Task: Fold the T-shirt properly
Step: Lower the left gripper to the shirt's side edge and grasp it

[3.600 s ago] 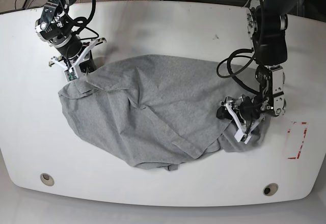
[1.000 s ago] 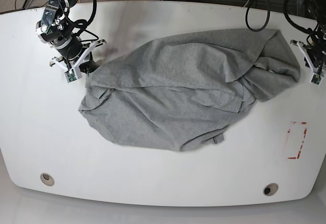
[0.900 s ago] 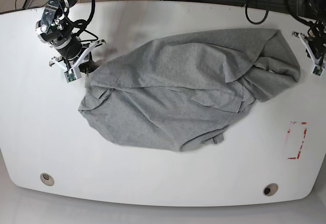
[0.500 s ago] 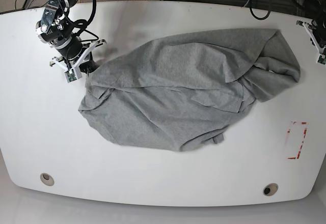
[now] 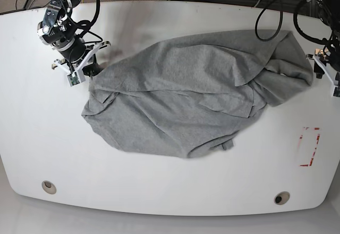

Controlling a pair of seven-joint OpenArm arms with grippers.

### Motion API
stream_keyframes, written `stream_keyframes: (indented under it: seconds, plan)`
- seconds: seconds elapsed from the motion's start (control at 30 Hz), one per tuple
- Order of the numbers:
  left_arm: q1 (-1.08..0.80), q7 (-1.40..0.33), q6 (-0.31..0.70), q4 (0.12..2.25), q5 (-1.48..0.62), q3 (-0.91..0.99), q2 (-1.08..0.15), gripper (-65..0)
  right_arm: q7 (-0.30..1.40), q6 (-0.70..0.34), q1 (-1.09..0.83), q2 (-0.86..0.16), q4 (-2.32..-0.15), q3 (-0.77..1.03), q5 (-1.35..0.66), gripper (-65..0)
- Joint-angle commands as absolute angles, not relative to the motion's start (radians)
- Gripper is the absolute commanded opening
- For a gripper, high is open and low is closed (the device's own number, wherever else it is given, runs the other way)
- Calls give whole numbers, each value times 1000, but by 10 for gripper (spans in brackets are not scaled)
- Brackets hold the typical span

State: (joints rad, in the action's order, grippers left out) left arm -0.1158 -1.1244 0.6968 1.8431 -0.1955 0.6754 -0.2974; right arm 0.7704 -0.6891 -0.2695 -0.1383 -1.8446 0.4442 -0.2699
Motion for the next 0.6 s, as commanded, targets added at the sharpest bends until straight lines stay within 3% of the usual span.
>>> stream_keyframes:
  seconds: [0.0, 0.57]
  plan:
    - [-73, -1107, 698, 1840, -214, 647, -302, -290, 751, -694, -262, -148, -1862, 447, -289, -637]
    - [148, -989, 698, 1379, -216, 545, -344, -287, 751, -694, -254, -148, -1860, 447, -289, -637]
